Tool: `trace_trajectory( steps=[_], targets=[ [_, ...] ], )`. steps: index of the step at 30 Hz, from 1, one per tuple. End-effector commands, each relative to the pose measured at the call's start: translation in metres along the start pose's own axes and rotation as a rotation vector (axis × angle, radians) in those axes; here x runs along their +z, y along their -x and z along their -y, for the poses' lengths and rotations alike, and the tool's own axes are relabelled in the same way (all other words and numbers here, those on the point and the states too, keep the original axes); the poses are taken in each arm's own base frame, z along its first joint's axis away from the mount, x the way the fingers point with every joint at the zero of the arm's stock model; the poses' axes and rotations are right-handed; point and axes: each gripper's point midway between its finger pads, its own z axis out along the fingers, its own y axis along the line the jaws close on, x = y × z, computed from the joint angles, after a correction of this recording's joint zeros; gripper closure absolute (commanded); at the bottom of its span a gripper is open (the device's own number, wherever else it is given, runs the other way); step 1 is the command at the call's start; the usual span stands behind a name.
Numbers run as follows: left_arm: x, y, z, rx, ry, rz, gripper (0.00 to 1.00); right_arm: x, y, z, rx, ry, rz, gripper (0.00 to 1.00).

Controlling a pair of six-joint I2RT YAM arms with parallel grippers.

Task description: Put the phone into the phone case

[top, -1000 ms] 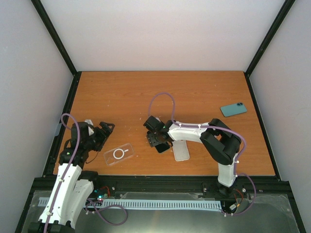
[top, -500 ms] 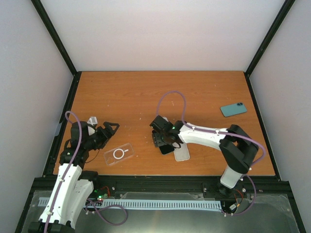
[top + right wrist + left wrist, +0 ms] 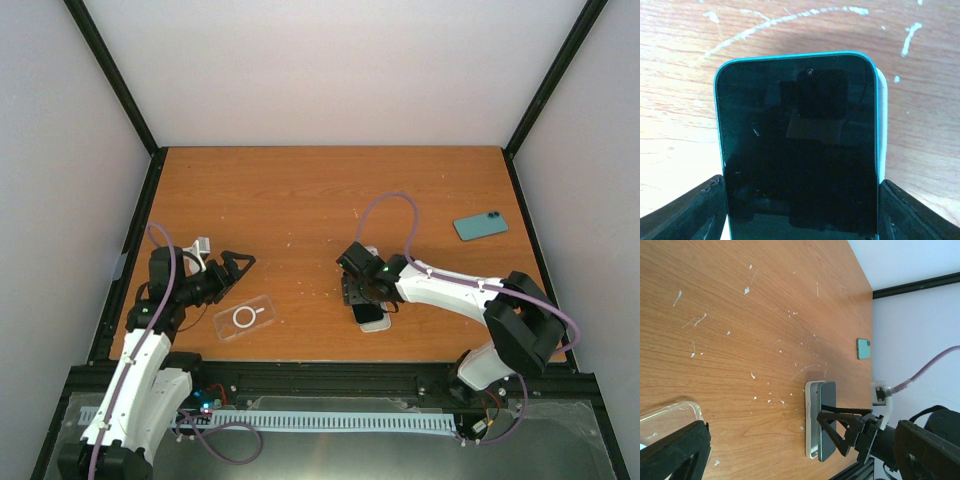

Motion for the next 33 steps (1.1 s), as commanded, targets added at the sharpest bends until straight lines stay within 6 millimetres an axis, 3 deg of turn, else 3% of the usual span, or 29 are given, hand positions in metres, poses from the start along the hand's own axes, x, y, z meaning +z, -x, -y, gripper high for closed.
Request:
trace_trajectory(
  steps=[1, 9, 21, 27, 33],
  targets=[
    [-0.004, 0.004, 0.018, 0.068, -0.064, 0.003, 0.0, -0.004, 0.005, 0.007, 0.068, 0.002, 0.035, 0.44],
    [-0.003, -0.002, 0.016, 0.06, -0.086, -0.003, 0.0, 0.009, 0.002, 0.023, 0.056, -0.049, 0.014, 0.44],
    [-0.002, -0.003, 0.013, 0.057, -0.08, 0.0, 0.01, 0.022, -0.005, 0.02, 0.072, -0.046, -0.035, 0.43],
    [-0.001, -0.005, 0.009, 0.053, -0.075, -0.004, 0.01, 0.026, -0.007, 0.017, 0.072, -0.039, -0.055, 0.35],
    [-0.001, -0.003, 0.011, 0.062, -0.076, 0.0, 0.0, 0.018, 0.0, 0.013, 0.056, -0.016, -0.033, 0.22]
  ],
)
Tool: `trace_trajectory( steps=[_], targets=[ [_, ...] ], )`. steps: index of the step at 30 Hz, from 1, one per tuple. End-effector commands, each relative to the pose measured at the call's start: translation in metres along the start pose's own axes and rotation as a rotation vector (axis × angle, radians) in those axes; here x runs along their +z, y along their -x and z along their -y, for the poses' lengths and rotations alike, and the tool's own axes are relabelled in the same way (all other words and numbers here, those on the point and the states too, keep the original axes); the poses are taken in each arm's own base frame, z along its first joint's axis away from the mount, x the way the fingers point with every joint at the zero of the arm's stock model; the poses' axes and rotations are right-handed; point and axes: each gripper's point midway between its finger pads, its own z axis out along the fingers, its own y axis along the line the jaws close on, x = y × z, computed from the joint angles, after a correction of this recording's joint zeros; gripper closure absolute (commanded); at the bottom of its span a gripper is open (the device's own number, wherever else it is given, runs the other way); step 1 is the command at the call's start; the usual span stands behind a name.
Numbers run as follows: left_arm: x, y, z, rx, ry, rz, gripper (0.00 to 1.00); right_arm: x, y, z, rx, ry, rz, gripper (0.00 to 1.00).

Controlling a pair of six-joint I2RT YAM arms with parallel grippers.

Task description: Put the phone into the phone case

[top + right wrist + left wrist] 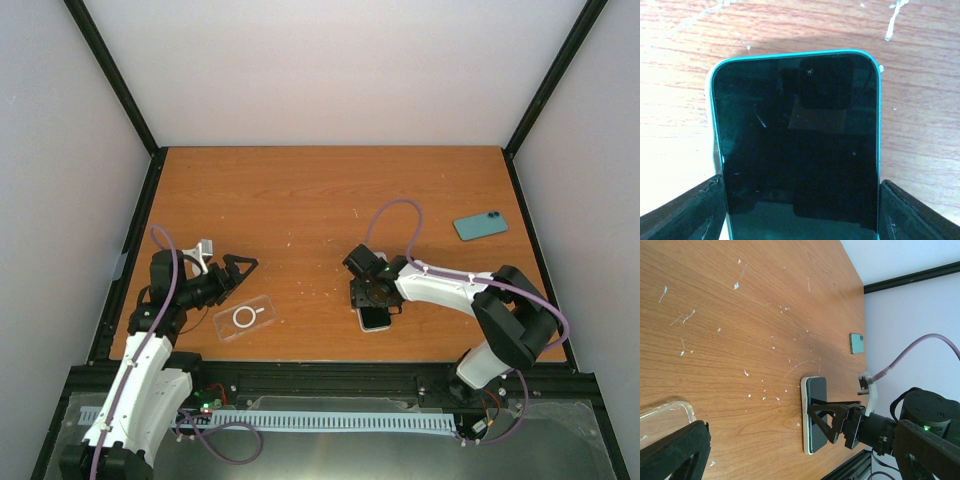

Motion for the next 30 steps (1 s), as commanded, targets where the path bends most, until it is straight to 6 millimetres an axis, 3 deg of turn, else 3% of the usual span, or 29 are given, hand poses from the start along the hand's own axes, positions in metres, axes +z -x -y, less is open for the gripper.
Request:
trace_trajectory(
  steps=[1, 6, 12, 19, 30],
  targets=[
    [-0.002, 0.005, 0.009, 0.038, -0.026, 0.016, 0.01, -0.007, 0.01, -0.009, 0.01, 0.044, 0.026, 0.2],
    [-0.002, 0.006, 0.008, 0.038, -0.022, 0.019, 0.01, -0.02, 0.015, -0.012, 0.006, 0.083, 0.058, 0.19],
    [-0.001, 0.006, 0.01, 0.037, -0.027, 0.015, 0.01, -0.023, 0.015, -0.012, -0.007, 0.092, 0.072, 0.3],
    [-0.002, 0.006, 0.01, 0.033, -0.025, 0.014, 0.01, -0.013, 0.009, -0.003, 0.0, 0.053, 0.065, 0.42],
    [-0.001, 0.007, 0.01, 0.036, -0.019, 0.016, 0.01, 0.001, -0.005, 0.002, 0.034, 0.037, 0.02, 0.48]
  ],
)
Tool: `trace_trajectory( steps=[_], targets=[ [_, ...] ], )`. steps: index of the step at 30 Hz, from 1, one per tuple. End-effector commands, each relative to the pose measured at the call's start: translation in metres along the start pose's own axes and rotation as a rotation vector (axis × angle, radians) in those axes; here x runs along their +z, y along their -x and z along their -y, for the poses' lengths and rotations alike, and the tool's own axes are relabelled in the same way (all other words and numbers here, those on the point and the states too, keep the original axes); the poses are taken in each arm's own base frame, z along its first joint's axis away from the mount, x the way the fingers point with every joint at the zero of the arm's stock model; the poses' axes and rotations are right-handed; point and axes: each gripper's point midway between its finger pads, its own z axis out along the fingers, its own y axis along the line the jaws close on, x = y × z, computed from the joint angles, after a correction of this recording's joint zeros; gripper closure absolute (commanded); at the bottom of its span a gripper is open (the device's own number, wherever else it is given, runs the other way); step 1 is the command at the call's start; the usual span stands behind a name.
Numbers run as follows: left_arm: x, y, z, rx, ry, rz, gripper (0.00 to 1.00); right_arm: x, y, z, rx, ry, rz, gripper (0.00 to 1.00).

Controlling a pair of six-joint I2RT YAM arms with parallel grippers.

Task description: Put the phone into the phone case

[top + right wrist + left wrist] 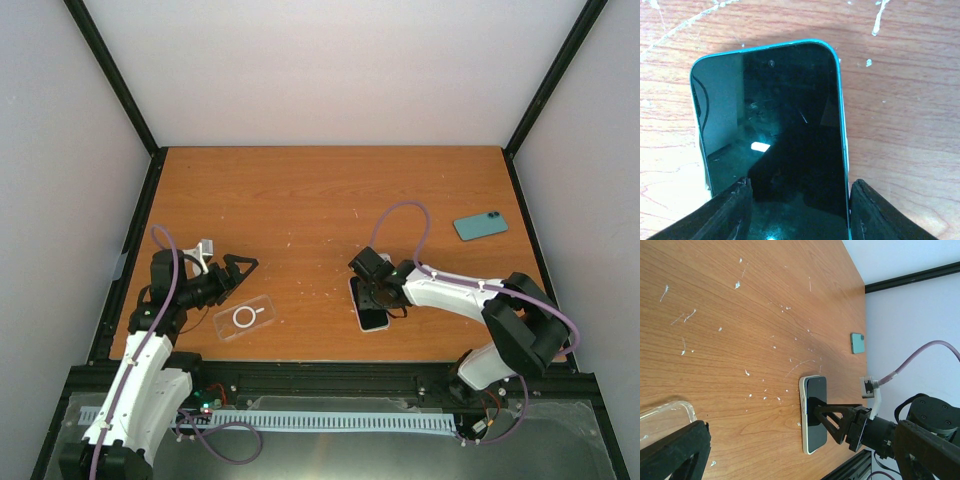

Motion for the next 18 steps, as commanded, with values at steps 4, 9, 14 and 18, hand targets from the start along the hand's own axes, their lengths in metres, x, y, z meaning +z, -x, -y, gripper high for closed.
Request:
trace_trajectory(
  steps=[4, 9, 14, 18],
  targets=[
    [-0.002, 0.007, 0.011, 0.043, -0.019, 0.014, 0.01, 0.001, 0.001, -0.01, 0.011, 0.045, -0.009, 0.51],
    [0.0, 0.006, 0.011, 0.042, -0.026, 0.009, 0.03, -0.015, 0.003, -0.04, -0.009, 0.205, -0.009, 0.49],
    [0.005, -0.001, 0.014, 0.053, -0.074, -0.035, 0.09, -0.02, 0.002, -0.052, -0.009, 0.283, -0.022, 0.45],
    [0.012, -0.009, 0.014, 0.067, -0.078, -0.083, 0.13, -0.018, 0.002, -0.039, 0.003, 0.241, 0.003, 0.37]
  ],
)
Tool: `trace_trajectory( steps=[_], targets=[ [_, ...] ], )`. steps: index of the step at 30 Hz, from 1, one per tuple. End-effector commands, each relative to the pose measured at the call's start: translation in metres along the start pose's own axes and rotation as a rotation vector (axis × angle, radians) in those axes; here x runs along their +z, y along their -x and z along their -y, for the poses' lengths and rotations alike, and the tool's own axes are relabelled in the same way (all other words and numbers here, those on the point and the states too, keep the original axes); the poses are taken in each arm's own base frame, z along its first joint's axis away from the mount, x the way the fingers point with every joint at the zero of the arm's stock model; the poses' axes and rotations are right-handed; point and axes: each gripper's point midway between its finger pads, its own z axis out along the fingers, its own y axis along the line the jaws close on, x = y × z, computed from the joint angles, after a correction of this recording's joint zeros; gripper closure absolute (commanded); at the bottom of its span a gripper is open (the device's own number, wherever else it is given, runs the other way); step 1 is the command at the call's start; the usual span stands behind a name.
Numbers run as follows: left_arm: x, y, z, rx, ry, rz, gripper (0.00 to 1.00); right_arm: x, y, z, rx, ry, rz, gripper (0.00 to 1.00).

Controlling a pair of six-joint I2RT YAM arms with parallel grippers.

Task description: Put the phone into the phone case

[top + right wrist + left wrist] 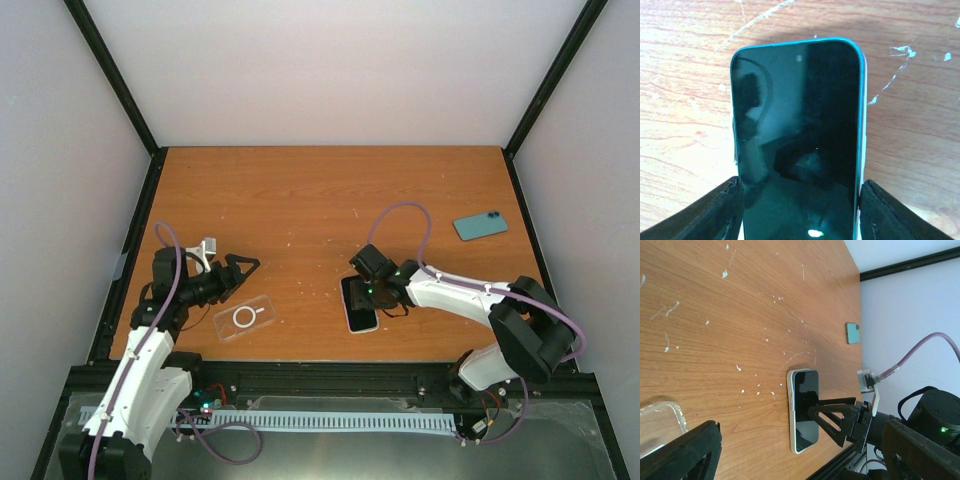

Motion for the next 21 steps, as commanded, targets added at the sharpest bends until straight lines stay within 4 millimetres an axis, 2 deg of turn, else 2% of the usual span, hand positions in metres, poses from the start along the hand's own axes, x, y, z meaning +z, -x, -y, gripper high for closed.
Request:
trace_trajectory(
  steps=[1, 6, 13, 17, 21],
  targets=[
    [0.009, -0.009, 0.01, 0.063, -0.042, -0.059, 0.14, -0.007, 0.005, -0.006, 0.003, 0.067, 0.047, 0.35],
    [0.031, -0.03, 0.015, 0.08, -0.024, -0.153, 0.18, -0.008, 0.006, 0.004, 0.034, 0.11, 0.075, 0.27],
    [0.056, -0.044, 0.016, 0.064, -0.014, -0.194, 0.22, 0.009, -0.004, -0.004, 0.056, 0.181, 0.041, 0.15],
    [0.07, -0.05, 0.007, 0.056, 0.024, -0.232, 0.24, 0.015, -0.004, -0.015, 0.064, 0.252, 0.034, 0.14],
    [0.084, -0.059, 0.002, 0.048, 0.027, -0.267, 0.3, 0.01, 0.0, -0.033, 0.078, 0.37, 0.055, 0.17]
  ],
)
